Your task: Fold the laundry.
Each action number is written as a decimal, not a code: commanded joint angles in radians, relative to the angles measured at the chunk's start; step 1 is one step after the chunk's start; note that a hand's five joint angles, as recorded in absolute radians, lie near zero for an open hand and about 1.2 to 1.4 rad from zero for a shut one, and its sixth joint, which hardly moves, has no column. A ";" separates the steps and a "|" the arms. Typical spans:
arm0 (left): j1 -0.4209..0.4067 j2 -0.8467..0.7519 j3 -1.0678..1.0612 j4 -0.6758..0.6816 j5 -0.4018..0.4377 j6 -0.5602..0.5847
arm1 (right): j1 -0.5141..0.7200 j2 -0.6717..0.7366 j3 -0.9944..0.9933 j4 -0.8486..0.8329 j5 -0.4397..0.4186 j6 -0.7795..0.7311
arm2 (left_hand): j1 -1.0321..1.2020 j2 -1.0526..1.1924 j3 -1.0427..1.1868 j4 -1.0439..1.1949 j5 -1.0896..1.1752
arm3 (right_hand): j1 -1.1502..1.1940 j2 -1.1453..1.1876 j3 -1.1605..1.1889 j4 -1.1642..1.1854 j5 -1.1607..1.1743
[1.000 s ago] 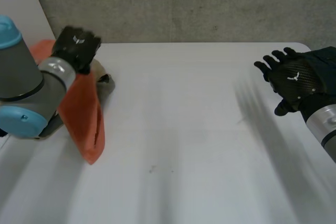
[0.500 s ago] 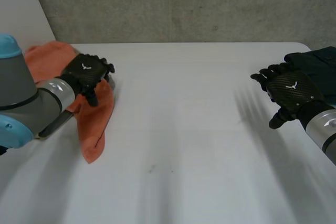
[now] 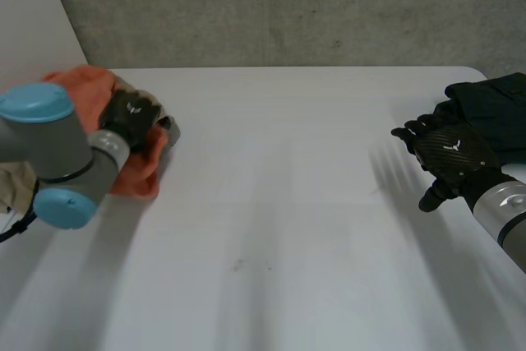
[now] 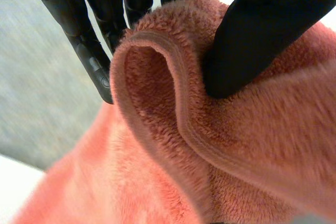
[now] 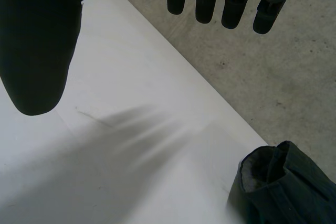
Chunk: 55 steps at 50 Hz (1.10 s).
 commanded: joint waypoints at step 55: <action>0.096 0.056 -0.177 0.051 0.161 -0.323 | 0.307 0.115 -0.029 0.290 0.452 0.511 | -0.868 -0.954 -0.944 -0.957 -0.883 | -0.056 -0.040 -0.042 -0.040 -0.047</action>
